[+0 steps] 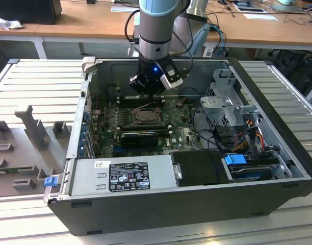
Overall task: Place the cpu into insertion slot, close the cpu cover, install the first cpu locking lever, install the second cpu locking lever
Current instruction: 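Install the first cpu locking lever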
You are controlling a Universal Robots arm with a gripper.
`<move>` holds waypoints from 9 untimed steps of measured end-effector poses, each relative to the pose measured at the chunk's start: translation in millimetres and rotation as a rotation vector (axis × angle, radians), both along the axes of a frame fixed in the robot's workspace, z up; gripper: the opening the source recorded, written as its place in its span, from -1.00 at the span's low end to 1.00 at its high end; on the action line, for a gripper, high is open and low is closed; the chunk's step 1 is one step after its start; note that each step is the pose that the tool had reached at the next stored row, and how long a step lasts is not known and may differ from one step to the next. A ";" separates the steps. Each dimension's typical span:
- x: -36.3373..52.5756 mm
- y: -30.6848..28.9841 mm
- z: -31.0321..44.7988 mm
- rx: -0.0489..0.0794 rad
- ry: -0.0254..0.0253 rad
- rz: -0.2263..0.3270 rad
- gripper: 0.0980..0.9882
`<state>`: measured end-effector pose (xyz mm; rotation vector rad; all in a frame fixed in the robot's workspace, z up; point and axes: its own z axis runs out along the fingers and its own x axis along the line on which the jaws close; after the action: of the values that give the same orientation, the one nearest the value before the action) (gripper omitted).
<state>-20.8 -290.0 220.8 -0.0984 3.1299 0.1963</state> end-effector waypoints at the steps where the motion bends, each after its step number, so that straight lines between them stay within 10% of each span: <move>1: 0.0 0.0 -0.3 0.001 -0.0007 0.000 -0.98; 9: 1.0 0.0 -6.2 0.002 -0.0039 0.000 -0.98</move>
<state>-19.7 -290.0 214.6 -0.0990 3.1259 0.1985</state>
